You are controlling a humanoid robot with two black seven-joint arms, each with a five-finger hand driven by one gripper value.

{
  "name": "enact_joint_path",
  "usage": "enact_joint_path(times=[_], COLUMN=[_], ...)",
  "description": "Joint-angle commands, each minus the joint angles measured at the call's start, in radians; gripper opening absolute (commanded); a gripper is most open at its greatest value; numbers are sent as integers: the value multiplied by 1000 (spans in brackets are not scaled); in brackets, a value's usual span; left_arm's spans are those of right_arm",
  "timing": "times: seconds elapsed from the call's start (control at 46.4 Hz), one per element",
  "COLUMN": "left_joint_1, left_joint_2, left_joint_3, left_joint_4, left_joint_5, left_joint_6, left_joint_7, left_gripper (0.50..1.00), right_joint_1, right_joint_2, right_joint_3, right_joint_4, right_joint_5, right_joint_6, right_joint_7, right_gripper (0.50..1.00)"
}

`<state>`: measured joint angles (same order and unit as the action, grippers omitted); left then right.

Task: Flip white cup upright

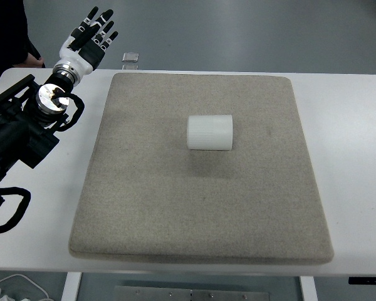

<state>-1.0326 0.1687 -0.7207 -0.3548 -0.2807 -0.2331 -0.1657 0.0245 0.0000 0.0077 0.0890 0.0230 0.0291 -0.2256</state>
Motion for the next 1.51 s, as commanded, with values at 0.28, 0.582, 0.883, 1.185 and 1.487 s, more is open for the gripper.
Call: enact_joint_path(times=[0.28,0.582,0.883,1.185,1.487], left_joint_1=[-9,-11,-7,-32,-106], left_joint_2=[2,3,2,-3,-3], left_joint_3=[0,3,32,37,41], left_joint_4=[2,1,1,-10,-122], left_joint_5=[2,6,8,176,555], left_joint_6=[-9,-25,-61,-61,-55], left_joint_7=[5,6,5,5,11], left_gripper=[996,996,996,994,994], right_joint_1=[0,0,0,0,0], right_joint_2=[0,0,0,0,0], right_joint_3=[0,0,0,0,0], right_joint_4=[0,0,0,0,0], right_joint_5=[0,0,0,0,0], right_joint_6=[0,0,0,0,0], right_joint_7=[0,0,0,0,0], right_gripper=[928,930,930,930,930])
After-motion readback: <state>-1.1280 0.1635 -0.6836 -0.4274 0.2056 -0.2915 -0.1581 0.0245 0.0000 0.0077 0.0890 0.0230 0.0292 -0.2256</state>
